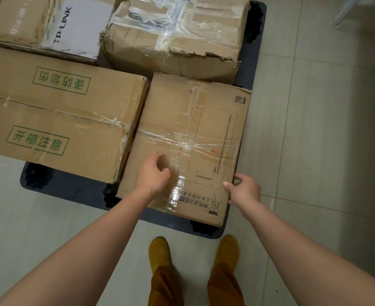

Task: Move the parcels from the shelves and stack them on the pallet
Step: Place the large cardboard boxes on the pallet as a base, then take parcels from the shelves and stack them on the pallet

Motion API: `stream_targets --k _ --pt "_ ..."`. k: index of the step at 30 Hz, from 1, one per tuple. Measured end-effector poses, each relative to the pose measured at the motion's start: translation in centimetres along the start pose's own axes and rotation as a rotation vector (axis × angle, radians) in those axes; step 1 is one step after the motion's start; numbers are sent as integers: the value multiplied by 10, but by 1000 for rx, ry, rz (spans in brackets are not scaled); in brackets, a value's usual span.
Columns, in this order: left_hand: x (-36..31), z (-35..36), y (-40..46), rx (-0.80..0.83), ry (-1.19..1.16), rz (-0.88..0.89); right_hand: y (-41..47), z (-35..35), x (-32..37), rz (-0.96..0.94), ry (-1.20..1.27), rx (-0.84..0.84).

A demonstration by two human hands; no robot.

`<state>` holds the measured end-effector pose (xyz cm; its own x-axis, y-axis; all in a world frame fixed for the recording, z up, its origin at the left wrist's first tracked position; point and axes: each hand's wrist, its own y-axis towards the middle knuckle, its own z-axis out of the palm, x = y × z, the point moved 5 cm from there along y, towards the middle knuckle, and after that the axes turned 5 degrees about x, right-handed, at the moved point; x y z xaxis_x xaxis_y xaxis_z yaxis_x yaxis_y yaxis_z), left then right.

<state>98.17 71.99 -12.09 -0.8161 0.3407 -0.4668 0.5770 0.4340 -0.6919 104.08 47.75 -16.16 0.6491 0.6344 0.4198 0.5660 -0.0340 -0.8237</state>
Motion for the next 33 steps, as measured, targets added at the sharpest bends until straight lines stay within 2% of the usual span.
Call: stream_targets --k 3,7,15,23,29,33 --pt "-1 7 -5 42 18 -12 -3 0 3 -13 -37 -6" --pt "-2 12 -12 73 34 -30 -4 -10 8 -27 -221 38" --pt "-18 1 -50 88 -26 -118 -40 -28 15 17 -154 44" --pt "-53 -40 -122 53 -289 -176 -127 -81 63 -88 -53 5" --pt "-88 -82 -188 56 -399 -57 -228 -109 95 -198 73 -89" --pt "-103 -123 -245 82 -370 37 -301 -113 107 -274 179 -102"
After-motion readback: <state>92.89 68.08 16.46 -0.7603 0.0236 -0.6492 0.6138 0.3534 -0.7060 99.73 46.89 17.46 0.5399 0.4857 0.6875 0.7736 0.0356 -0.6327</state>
